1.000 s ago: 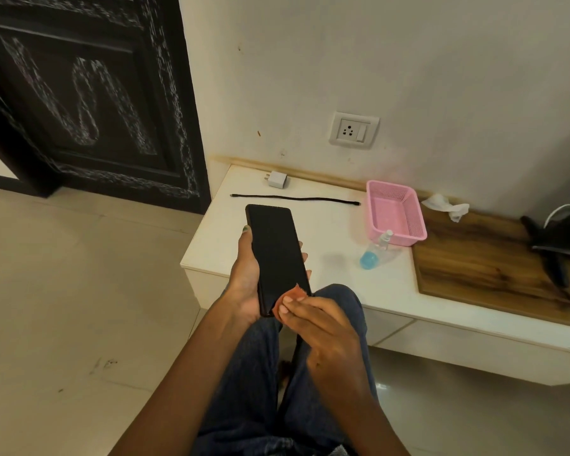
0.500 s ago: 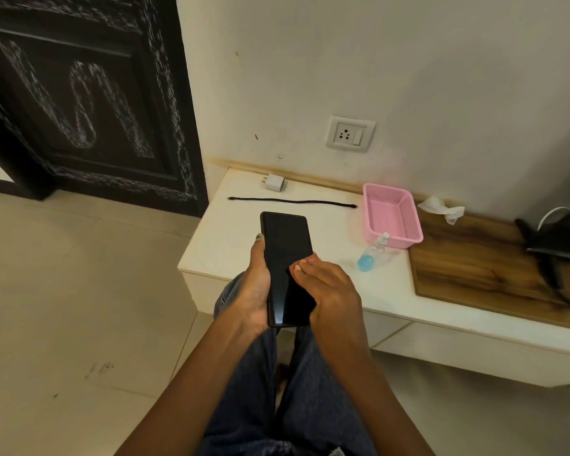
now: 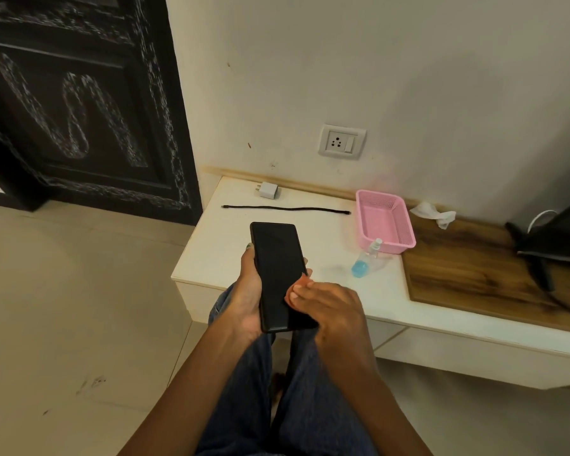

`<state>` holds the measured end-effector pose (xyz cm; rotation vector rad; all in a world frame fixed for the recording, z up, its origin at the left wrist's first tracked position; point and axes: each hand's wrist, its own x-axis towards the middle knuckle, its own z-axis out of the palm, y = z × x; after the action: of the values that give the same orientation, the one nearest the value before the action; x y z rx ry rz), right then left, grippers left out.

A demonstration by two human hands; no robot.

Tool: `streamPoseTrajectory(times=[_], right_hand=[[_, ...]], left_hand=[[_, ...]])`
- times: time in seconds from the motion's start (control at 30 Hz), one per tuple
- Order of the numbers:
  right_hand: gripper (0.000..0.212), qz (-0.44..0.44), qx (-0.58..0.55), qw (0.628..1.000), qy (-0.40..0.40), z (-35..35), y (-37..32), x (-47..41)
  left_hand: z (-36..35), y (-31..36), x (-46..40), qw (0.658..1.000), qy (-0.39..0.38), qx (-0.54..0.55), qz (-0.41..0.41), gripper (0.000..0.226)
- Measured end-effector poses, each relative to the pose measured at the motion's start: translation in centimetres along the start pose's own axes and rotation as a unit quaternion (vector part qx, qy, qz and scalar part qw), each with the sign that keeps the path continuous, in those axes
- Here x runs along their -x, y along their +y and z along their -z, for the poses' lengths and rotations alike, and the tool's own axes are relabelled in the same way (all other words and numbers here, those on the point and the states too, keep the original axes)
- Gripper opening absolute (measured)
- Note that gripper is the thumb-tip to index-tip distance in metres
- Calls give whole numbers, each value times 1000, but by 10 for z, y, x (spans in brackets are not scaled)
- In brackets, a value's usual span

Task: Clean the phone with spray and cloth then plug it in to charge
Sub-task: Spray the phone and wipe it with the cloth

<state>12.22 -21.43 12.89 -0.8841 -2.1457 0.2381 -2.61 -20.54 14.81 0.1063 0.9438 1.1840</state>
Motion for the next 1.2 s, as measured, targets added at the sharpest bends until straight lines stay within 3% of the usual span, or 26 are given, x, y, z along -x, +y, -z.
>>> streamPoseTrajectory(times=[0.07, 0.27, 0.37, 0.53, 0.67, 0.93, 1.03, 1.13, 1.2], right_hand=[[25, -8, 18, 1000, 3, 0, 12, -11], [58, -54, 72, 995, -41, 13, 22, -53], [43, -130, 26, 990, -56, 15, 19, -68], [63, -176, 41, 982, -49, 3, 11, -69], [53, -186, 21, 981, -59, 1, -2, -75], [57, -130, 6, 986, -101, -6, -20, -82], [52, -101, 15, 989, -103, -1, -14, -81], [40, -134, -3, 986, -96, 11, -5, -83], [43, -155, 6, 980, -128, 17, 2, -82]], left_hand=[[-4, -2, 4, 1000, 4, -29, 7, 78], [-18, -13, 13, 999, -24, -45, 8, 66], [-24, -16, 16, 997, -34, -63, 2, 60], [-26, -10, 18, 998, -28, -57, -10, 62], [-27, -9, 20, 999, -19, -47, -15, 59], [-33, -13, 26, 999, -29, -9, -16, 36], [-35, -10, 29, 997, -43, 57, -9, 43], [-32, -9, 26, 998, -59, 1, -5, 53], [-30, -9, 25, 999, -47, -14, -11, 56]])
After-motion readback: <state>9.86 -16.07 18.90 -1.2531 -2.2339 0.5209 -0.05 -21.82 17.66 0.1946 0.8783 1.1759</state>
